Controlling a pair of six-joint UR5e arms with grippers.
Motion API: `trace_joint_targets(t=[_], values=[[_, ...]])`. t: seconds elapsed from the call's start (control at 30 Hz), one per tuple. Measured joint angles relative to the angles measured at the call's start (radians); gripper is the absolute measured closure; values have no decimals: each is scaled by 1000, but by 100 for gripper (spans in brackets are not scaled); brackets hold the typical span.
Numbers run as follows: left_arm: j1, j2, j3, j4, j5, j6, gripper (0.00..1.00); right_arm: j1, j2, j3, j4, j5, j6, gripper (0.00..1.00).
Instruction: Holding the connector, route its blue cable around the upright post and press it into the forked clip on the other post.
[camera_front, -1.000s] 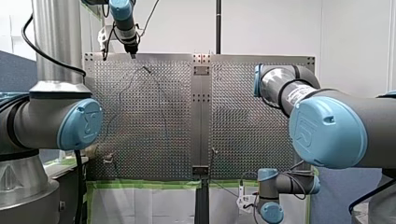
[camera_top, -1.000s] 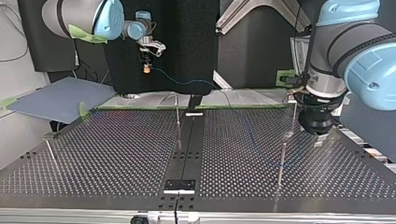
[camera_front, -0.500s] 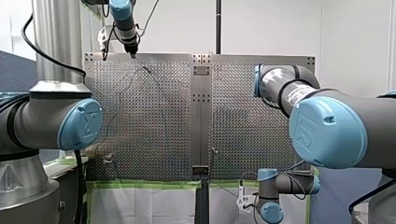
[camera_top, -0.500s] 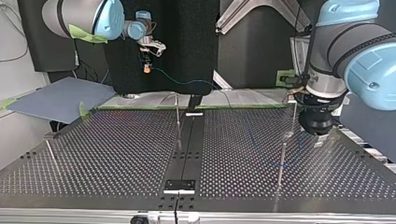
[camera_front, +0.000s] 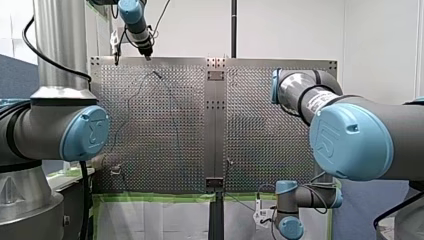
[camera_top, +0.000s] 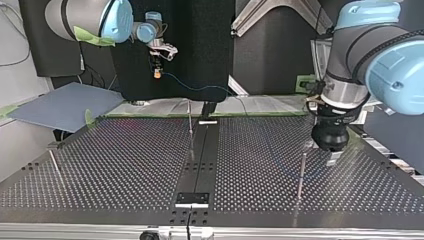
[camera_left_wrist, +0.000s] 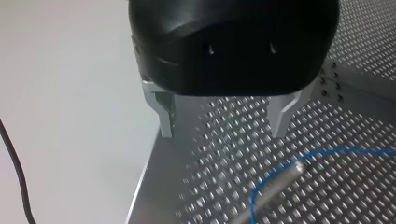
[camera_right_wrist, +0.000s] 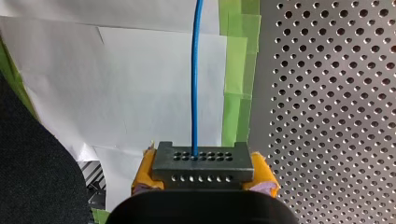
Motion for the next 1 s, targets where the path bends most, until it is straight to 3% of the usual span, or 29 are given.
trace_joint_targets(t=[0.33,0.63,0.83,1.0], values=[[-13,0,-63,79,79,-57,2,0,0,0,-1,0,0,100],[-37,1,-134,151,150,-4,2,0,0,0,-2,0,0,100],[-55,1,-181,198,139,43,2,0,0,0,-1,0,0,100],[-77,0,-210,243,103,88,2,0,0,0,-1,0,0,100]])
